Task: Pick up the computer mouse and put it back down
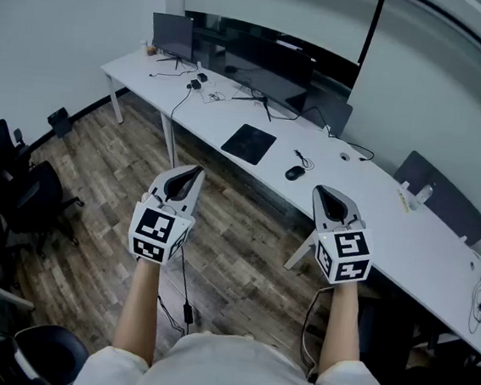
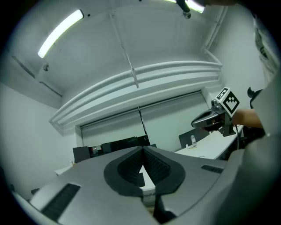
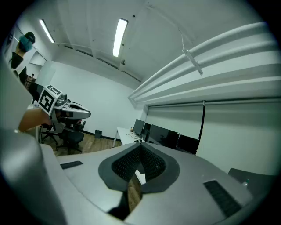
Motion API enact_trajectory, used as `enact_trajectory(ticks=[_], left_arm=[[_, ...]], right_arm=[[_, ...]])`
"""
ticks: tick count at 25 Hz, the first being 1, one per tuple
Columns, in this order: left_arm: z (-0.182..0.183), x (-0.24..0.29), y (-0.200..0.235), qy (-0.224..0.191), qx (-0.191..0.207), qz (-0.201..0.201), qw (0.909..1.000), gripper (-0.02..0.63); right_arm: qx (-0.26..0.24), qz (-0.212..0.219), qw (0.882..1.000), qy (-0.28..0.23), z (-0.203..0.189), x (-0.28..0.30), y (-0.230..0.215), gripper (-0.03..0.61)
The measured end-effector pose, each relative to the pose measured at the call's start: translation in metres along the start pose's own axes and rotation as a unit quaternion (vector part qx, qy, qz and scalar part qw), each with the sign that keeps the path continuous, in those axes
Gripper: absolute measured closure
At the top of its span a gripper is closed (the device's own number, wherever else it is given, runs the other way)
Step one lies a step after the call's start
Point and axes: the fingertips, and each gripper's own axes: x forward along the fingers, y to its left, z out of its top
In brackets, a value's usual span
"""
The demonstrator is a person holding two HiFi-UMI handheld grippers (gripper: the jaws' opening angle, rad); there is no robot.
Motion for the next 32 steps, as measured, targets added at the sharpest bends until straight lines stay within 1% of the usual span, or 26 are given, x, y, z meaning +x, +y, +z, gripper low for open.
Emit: enact_trajectory(ticks=[10, 14, 16, 22, 26, 29, 32], left_arm=[[-0.003, 0.001, 0.010, -0.001, 0.004, -0.005, 1.0000, 0.595], [-0.008, -0.002, 0.022, -0.005, 0.006, -0.011, 0.9999, 0.595], [-0.014, -0.002, 0.026, -0.005, 0.002, -0.015, 0.9999, 0.595], [-0.033, 0.011, 0.036, 0.006, -0.005, -0.025, 0.9997, 0.595], [-0.047, 0.044, 0.047, 0.014, -0.004, -0.027, 0.9995, 0.595], [-0.057, 0.081, 0.053, 0.020, -0.005, -0.027, 0.9994, 0.595], [-0.064, 0.129, 0.069, 0.022, -0.006, -0.021, 0.9995, 0.595]], right_arm=[[0.006, 0.003, 1.000, -0.001, 0.002, 0.015, 0.015, 0.568], [0.046, 0.012, 0.999, -0.019, 0.007, 0.019, 0.026, 0.566], [0.060, 0.016, 0.998, -0.019, 0.005, 0.021, 0.030, 0.566], [0.062, 0.012, 0.998, -0.008, -0.001, 0.038, 0.028, 0.566], [0.055, 0.012, 0.998, 0.000, -0.012, 0.070, 0.010, 0.566], [0.059, 0.017, 0.998, 0.008, -0.026, 0.101, -0.013, 0.566], [0.063, 0.014, 0.998, -0.002, -0.033, 0.142, -0.043, 0.566]])
